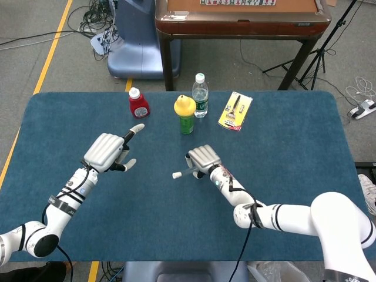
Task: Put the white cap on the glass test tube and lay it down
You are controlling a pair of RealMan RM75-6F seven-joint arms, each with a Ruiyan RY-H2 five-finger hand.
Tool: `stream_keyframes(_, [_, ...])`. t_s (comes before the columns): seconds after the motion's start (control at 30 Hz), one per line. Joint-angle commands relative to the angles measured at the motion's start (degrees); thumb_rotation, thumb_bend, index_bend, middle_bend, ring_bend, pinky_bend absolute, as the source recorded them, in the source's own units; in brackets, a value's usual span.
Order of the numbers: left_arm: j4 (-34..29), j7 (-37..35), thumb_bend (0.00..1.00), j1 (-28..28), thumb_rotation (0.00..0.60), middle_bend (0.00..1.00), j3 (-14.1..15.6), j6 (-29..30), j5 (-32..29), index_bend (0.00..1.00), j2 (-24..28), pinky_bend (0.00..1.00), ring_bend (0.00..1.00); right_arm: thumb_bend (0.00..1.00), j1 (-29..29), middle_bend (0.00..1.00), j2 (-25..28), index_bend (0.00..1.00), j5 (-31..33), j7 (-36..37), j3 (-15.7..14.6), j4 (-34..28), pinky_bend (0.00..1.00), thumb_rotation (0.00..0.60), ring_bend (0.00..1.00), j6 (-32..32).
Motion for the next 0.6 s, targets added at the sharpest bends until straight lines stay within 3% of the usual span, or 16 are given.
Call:
stream_keyframes(0.03, [0.0, -0.1, 0.28, 0.2, 0.600, 0.87, 0.2, 0.0, 0.4, 0.05, 0.0, 1.00, 0.93, 0.59, 0.5, 1.00, -2.3, 0.96, -0.2, 1.0, 0.4, 2.4, 1.00, 0.600, 1.00, -0.4])
stream_keyframes(0.23, [0.0, -0.2, 0.28, 0.6, 0.600, 0.87, 0.3, 0.0, 1.0, 0.05, 0.0, 1.00, 0.93, 0.58, 0.5, 1.00, -5.7, 0.96, -0.9, 2.7, 1.1, 6.3, 1.00, 0.600, 1.00, -1.4])
stream_keyframes(0.6, [0.8, -0.3, 0.28, 0.9, 0.600, 0.87, 1.0, -0.9, 1.7, 0.05, -0.9, 1.00, 0.93, 0.57, 0.5, 1.00, -11.3, 0.84, -1.8, 4.0, 1.6, 12.7, 1.00, 0.600, 1.00, -1.9])
